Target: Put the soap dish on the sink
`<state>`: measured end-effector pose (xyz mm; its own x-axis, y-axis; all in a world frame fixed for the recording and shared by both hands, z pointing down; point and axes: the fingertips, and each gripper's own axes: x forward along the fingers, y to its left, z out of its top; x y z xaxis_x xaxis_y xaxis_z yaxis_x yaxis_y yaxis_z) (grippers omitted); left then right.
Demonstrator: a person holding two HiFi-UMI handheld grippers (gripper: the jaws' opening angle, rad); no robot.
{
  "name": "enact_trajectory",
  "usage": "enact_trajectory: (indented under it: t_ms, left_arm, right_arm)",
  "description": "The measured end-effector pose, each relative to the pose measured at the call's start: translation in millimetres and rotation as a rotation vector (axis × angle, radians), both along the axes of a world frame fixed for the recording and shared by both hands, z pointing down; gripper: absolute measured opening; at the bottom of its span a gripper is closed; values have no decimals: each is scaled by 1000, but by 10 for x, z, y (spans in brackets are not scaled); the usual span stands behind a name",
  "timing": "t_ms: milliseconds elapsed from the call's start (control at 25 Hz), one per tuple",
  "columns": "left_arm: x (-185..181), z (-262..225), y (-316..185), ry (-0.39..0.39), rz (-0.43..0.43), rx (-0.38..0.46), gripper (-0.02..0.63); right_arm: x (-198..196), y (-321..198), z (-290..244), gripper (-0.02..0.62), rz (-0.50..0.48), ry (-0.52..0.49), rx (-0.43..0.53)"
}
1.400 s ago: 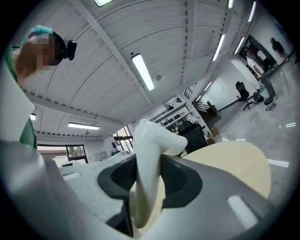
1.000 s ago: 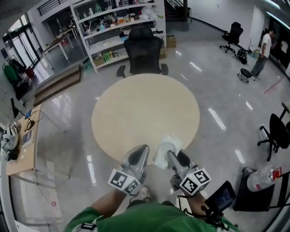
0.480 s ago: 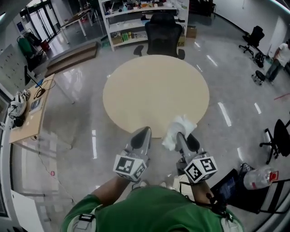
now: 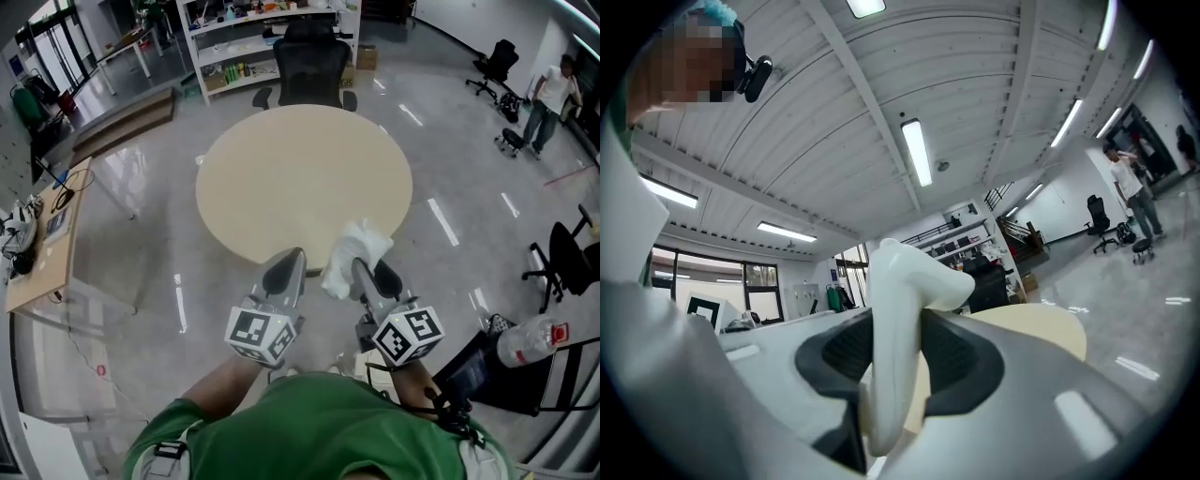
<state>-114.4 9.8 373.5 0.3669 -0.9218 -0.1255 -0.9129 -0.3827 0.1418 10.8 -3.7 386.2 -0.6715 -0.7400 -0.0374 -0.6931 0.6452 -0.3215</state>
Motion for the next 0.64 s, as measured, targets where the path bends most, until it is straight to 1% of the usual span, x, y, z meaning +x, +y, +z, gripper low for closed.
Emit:
enact_trajectory:
  t_ms: [280,640]
  left_arm:
    - [36,-24,41,0,39,-3,6]
    - [41,10,26,1,59,-2,6]
  right_arm:
    - [17,94,-49,138,26,9,21]
    - [0,101,-30,138,47,21,29]
